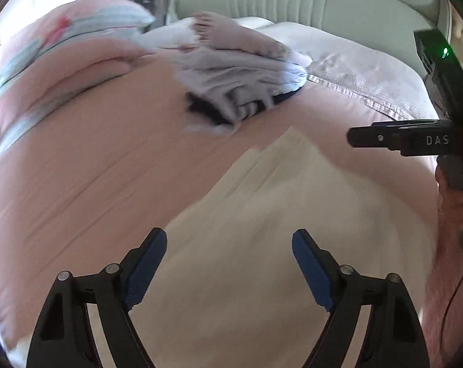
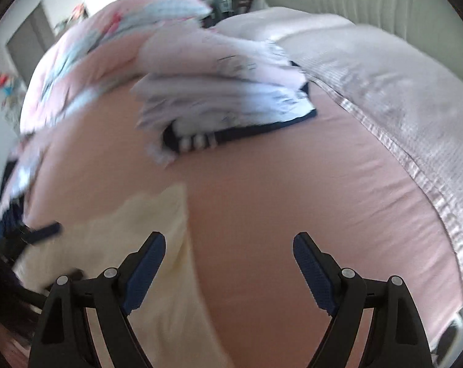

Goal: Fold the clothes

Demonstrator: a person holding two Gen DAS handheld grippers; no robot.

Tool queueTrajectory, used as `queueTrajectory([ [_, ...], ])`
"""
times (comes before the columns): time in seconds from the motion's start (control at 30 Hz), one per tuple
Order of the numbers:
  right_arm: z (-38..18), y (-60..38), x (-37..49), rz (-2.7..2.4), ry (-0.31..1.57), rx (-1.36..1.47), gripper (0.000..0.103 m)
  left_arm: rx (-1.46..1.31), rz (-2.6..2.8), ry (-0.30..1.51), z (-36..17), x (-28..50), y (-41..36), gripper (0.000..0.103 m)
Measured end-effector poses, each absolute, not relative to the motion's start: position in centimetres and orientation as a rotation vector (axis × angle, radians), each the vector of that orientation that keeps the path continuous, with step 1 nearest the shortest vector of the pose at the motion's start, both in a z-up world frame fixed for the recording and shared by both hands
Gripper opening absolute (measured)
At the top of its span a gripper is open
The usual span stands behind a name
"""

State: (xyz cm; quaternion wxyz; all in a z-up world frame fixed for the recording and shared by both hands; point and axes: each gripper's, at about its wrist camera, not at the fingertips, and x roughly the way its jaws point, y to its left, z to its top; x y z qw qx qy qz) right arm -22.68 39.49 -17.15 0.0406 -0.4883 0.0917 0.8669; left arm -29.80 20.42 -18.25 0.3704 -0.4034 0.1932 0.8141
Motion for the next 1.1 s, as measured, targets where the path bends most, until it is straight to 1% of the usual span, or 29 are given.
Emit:
queueTrajectory([
  [0.07, -17.9, 40.8, -23.5, 2.639, 0.322, -1.522, 0.085, -1.029, 2.071, 0.497, -18.3, -31.1, 22.7, 0.076],
  [0.13, -18.6, 42.2, -24.3, 2.623, 0.363, -1.548, 0.085, -1.048, 2.025, 0.46, -18.5, -32.3, 23.9, 0.072],
  [0.17, -18.9, 42.8, -24.7, 2.614, 0.384, -1.561, 0.085, -1.055, 2.002, 0.455, -18.9, -32.8, 24.7, 0.071],
  [0.2, -19.3, 43.0, -25.3, 2.608, 0.34, -1.591, 0.085, -1.058, 1.986, 0.459, -19.3, -33.1, 25.7, 0.068],
  [0.23, -19.4, 43.0, -25.7, 2.615, 0.303, -1.599, 0.085, -1.061, 1.969, 0.464, -19.7, -33.5, 26.8, 0.064],
  [0.27, -19.2, 43.3, -25.8, 2.629, 0.311, -1.586, 0.085, -1.066, 1.953, 0.469, -20.2, -33.8, 27.7, 0.06],
  [0.33, -19.0, 43.7, -26.0, 2.658, 0.337, -1.555, 0.085, -1.087, 1.931, 0.478, -20.8, -34.0, 28.3, 0.035],
  [0.37, -18.9, 43.9, -26.1, 2.672, 0.349, -1.54, 0.085, -1.095, 1.924, 0.484, -21.1, -34.0, 28.5, 0.031],
  [0.4, -19.0, 44.2, -26.0, 2.666, 0.404, -1.552, 0.085, -1.098, 1.924, 0.487, -21.2, -34.0, 28.5, 0.027],
  [0.47, -19.0, 44.4, -25.8, 2.657, 0.454, -1.564, 0.085, -1.097, 1.933, 0.485, -21.3, -33.8, 28.4, 0.022],
  [0.5, -19.0, 44.3, -25.8, 2.665, 0.442, -1.564, 0.085, -1.094, 1.942, 0.477, -21.2, -33.8, 28.3, 0.016],
  [0.53, -18.9, 44.1, -25.9, 2.674, 0.428, -1.565, 0.085, -1.092, 1.955, 0.462, -21.0, -33.8, 27.9, 0.012],
  [0.6, -19.1, 43.9, -26.1, 2.667, 0.391, -1.579, 0.085, -1.089, 1.982, 0.436, -20.6, -33.7, 27.2, 0.012],
  [0.7, -19.2, 43.3, -26.2, 2.667, 0.335, -1.582, 0.085, -1.059, 2.009, 0.488, -20.0, -32.8, 26.7, 0.012],
  [0.8, -18.8, 42.9, -26.4, 2.701, 0.373, -1.589, 0.085, -1.109, 1.982, 0.54, -20.8, -32.7, 26.7, 0.015],
  [0.87, -18.3, 42.5, -26.4, 2.747, 0.419, -1.591, 0.085, -1.1, 1.975, 0.535, -20.8, -32.5, 25.8, 0.015],
  [0.9, -18.3, 42.3, -26.3, 2.75, 0.408, -1.592, 0.085, -1.087, 1.978, 0.521, -20.6, -32.5, 25.6, 0.015],
  [0.97, -18.1, 41.7, -26.4, 2.752, 0.371, -1.593, 0.085, -1.068, 1.991, 0.495, -20.2, -32.5, 25.8, 0.007],
  [1.03, -18.0, 41.4, -26.7, 2.737, 0.329, -1.584, 0.085, -1.047, 2.039, 0.475, -19.5, -32.7, 25.7, 0.005],
  [1.1, -17.3, 41.5, -26.8, 2.742, 0.324, -1.536, 0.085, -1.026, 2.1, 0.466, -18.5, -33.2, 25.6, 0.005],
])
